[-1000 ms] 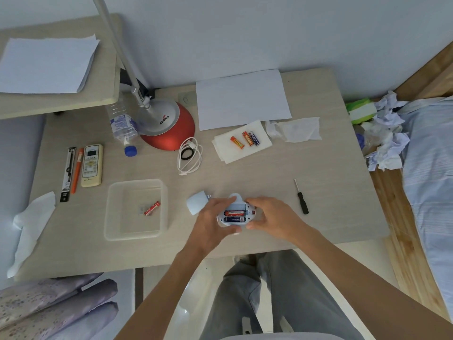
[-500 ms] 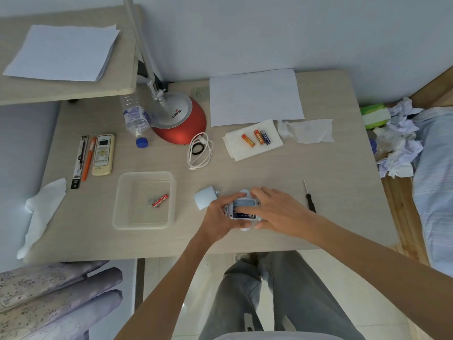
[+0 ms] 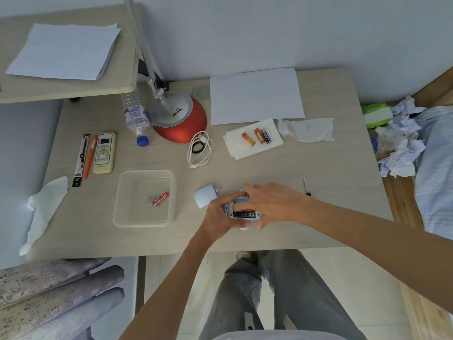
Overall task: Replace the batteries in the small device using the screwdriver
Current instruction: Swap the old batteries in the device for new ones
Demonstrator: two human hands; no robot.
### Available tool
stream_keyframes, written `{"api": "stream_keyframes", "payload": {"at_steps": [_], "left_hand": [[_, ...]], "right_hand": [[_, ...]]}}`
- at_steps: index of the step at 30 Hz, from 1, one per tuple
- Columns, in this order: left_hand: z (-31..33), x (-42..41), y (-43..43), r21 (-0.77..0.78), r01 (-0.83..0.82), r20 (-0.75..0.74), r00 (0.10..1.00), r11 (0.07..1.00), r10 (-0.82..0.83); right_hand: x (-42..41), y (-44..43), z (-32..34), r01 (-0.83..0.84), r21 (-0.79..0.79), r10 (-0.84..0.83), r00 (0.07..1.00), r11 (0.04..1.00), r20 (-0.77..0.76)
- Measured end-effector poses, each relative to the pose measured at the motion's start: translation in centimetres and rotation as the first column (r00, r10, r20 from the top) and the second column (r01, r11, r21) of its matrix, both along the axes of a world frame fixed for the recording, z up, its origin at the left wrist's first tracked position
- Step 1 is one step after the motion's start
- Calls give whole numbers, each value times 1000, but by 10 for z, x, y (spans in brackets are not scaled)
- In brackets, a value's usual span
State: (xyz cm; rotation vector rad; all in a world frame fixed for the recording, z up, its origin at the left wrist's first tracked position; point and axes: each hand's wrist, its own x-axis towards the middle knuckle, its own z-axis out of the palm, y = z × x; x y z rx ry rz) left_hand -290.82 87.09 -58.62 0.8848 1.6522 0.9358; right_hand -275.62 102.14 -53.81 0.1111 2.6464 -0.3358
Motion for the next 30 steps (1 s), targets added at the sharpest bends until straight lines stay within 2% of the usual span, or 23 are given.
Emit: {"api": "stream_keyframes", "payload": {"at_steps": [7, 11, 13, 15, 17, 20, 22, 25, 27, 30], "left_hand": [[5, 0, -1, 17, -9, 50, 999, 1000, 8], [3, -1, -3, 4, -32, 81, 996, 999, 32], [4, -1, -4, -11, -40, 87, 995, 999, 41], [6, 2, -4, -10, -35, 86, 996, 999, 36], [6, 4, -5, -6, -21, 51, 998, 1000, 21], [7, 3, -8, 11, -2, -120, 993, 1000, 3], [12, -1, -11, 61, 52, -354, 935, 997, -27], [27, -7, -6, 174, 243, -651, 755, 954, -73], [32, -10, 3, 200, 405, -745, 654, 892, -130], [24, -16, 15, 123, 580, -823, 513, 805, -244]], "right_hand": [[5, 1, -3, -8, -3, 8, 999, 1000, -35], [21, -2, -9, 73, 30, -68, 986, 997, -150], [31, -11, -13, 189, -26, -190, 956, 982, -224], [41, -26, -20, 391, -199, -432, 868, 899, -245], [47, -40, -26, 547, -362, -639, 737, 755, -219], [47, -52, -32, 644, -406, -752, 625, 649, -210], [44, -55, -32, 661, -405, -769, 603, 632, -214], [40, -56, -32, 653, -401, -760, 609, 642, -227], [40, -55, -32, 652, -402, -760, 609, 643, -227], [42, -55, -30, 660, -398, -765, 604, 637, -224]]}}
